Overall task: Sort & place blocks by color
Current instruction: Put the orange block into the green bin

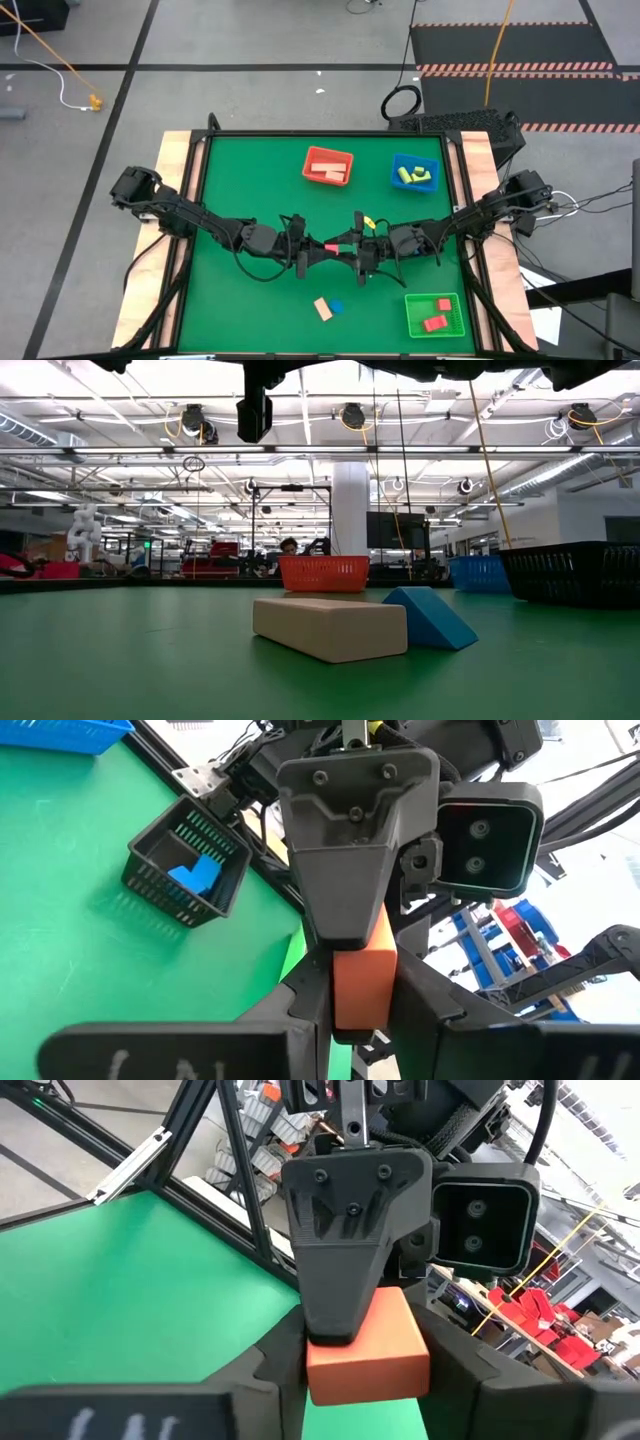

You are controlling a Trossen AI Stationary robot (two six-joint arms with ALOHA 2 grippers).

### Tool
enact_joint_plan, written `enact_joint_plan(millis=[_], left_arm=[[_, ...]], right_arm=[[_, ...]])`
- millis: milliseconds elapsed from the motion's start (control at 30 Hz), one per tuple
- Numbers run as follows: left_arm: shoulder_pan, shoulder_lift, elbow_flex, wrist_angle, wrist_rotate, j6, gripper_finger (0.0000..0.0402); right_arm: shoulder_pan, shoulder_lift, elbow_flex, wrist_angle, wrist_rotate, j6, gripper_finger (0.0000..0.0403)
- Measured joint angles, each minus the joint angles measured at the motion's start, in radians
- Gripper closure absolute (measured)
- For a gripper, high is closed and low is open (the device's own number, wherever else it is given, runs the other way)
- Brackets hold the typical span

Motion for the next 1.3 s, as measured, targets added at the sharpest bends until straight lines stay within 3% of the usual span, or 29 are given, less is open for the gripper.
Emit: enact_joint_plan(millis=[233,433,667,833,1067,1300], left_arm=[[0.000,0.000,0.000,-0.001,0.001,-0.001,0.0326],[0.002,0.001,0.000,-0.005,-0.005,0.010,0.0287],[0.018,0.002,-0.002,-0.043,0.006,0.015,0.0222],[0.021,0.002,-0.002,-0.113,0.008,0.016,0.0180],[0.021,0.002,-0.001,-0.209,0.007,0.009,0.0150],[0.026,0.002,-0.001,-0.262,-0.001,0.009,0.0147]], right_arm=[[0.001,0.000,0.000,-0.001,0.004,0.000,0.0284],[0.022,-0.022,0.000,-0.075,0.107,0.036,0.0284],[0.026,-0.124,0.001,-0.372,0.125,0.318,0.0284],[0.038,-0.229,0.000,-0.691,0.107,0.682,0.0284],[0.061,-0.334,0.000,-1.143,-0.224,1.375,0.0283],[0.201,-0.358,0.000,-1.262,-0.601,1.809,0.0283]])
